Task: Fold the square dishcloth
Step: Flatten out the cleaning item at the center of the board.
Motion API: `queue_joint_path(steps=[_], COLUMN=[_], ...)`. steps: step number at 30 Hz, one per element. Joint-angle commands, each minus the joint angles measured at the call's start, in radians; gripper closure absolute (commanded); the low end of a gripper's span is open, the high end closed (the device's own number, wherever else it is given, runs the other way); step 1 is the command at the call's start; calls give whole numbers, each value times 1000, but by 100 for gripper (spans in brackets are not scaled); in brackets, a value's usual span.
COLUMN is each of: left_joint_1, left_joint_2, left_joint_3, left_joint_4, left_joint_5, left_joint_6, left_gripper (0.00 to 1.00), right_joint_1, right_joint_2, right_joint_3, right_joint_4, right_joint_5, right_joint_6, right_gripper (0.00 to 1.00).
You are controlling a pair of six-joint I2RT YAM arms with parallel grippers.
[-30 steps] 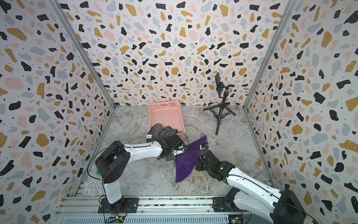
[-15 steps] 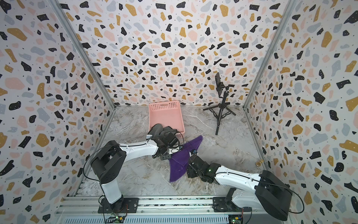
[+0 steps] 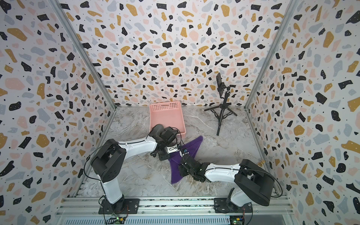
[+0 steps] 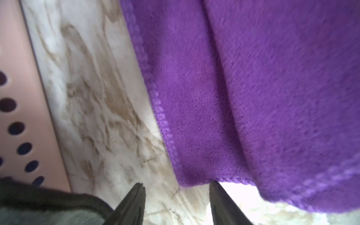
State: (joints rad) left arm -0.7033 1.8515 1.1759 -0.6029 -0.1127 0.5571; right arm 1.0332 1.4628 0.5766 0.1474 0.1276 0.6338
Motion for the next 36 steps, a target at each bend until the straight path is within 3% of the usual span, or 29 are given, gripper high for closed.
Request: queue_joint_path(steps=[1,6,16,26,29,36], left_joint_1=[-4,-7,-25,-25,-25,-24], left_joint_2=[30,51,68,78,75,61], left_joint_3=[28,53,41,47,57,47], left_joint_4=[-23,-23,1,52,68,141], left_joint_5=[-3,-22,-111,-207,-229,-333], left_joint_6=[-13,-22,-9,19,26,79], left_gripper=[43,44,46,47,47,48], right_joint_1=[14,23,23,21,22,22], right_joint_2=[-3,-85,-361,-741,-804,-744], right_joint_3=[35,-1,-57,-31,-57,-48], right_joint_4=[-50,-94,-334,-970,-1047,-1114], right_joint_5=[56,112,237,467,439,361], right_joint_6=[-2,12,55,227,276,337], right_gripper=[65,100,100,100,100,100])
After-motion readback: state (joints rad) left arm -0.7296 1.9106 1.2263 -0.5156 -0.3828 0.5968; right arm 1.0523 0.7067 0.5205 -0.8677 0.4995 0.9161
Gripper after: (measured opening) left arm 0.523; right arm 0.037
